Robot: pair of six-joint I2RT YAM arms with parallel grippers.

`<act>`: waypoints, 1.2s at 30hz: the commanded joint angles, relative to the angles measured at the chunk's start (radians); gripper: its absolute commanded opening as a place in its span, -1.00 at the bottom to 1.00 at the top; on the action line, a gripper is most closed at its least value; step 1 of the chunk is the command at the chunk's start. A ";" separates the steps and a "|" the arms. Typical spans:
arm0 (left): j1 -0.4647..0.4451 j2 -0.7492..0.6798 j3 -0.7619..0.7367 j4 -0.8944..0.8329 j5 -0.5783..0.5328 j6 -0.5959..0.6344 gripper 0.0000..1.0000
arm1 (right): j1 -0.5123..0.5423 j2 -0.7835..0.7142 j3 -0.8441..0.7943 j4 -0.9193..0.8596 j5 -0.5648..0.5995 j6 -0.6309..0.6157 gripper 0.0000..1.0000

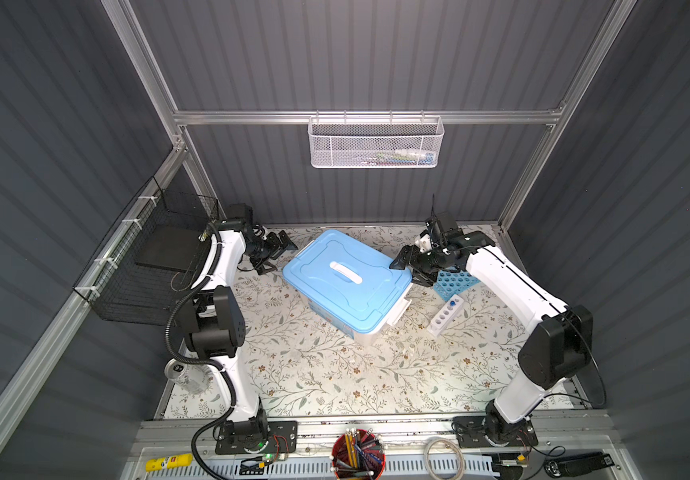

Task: Organize the chemistry lab equipment

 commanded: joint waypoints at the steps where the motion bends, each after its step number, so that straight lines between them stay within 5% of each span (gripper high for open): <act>1: -0.014 0.024 0.035 -0.005 0.015 0.018 0.99 | 0.002 -0.024 0.037 -0.096 0.144 -0.025 0.51; 12: -0.050 0.039 0.055 0.006 0.019 0.008 0.99 | 0.002 -0.075 0.013 -0.111 0.217 -0.034 0.52; 36: -0.107 0.046 0.079 -0.004 0.042 0.007 1.00 | 0.042 -0.059 -0.119 -0.025 0.103 0.161 0.51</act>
